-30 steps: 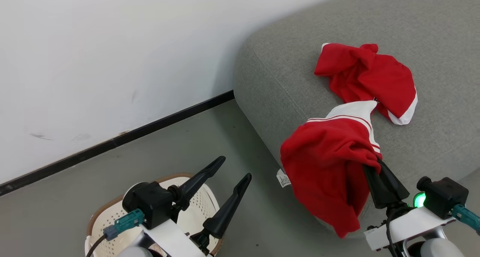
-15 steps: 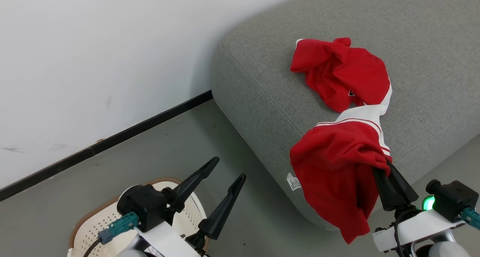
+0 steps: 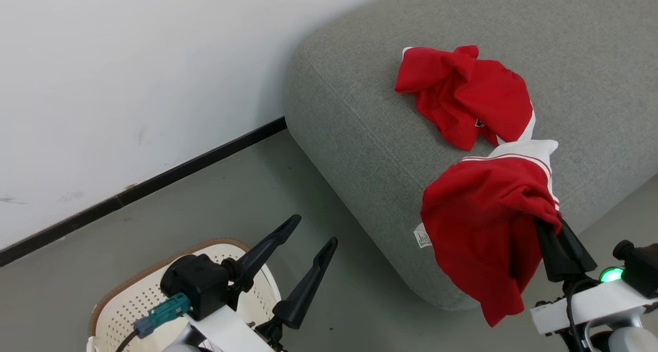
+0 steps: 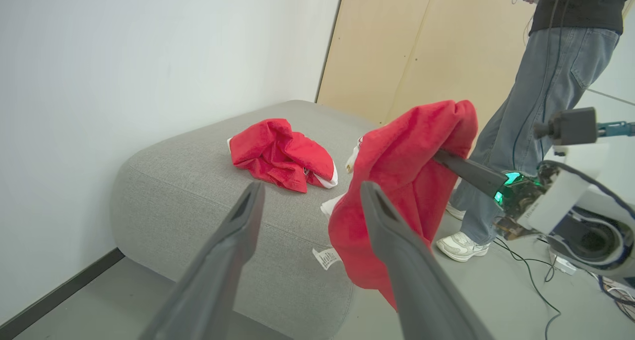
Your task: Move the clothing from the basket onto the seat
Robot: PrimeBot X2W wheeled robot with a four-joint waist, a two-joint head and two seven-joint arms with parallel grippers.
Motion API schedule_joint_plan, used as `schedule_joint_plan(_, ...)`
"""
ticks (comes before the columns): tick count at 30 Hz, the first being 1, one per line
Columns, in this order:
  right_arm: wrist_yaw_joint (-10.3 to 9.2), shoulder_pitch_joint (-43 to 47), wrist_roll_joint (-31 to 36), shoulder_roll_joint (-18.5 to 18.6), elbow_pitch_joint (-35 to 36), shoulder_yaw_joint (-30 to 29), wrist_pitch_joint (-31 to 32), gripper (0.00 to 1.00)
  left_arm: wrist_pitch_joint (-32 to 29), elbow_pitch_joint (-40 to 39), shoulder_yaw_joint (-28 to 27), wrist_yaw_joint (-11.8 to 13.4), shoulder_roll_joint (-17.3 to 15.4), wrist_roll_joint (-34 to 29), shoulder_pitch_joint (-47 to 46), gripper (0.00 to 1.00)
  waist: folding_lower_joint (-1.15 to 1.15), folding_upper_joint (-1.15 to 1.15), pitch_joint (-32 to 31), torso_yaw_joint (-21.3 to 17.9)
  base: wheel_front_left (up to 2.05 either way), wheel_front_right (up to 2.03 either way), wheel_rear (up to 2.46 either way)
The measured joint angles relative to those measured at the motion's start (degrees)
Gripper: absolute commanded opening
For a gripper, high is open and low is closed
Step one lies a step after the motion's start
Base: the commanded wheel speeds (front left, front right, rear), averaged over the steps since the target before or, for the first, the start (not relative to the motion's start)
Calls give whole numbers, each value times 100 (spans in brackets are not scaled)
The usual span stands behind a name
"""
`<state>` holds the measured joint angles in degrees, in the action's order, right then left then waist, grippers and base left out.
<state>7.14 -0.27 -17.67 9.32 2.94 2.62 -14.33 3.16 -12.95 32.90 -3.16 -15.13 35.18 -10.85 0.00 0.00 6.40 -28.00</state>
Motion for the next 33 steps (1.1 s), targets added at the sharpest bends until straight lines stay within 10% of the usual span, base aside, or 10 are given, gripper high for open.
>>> schedule_joint_plan(33,-1,-2522,-1507,25,-1441,-1811,1139,0,-209,-354,32,89,-130,-44,60,100,0,0,775,644,0,0,0)
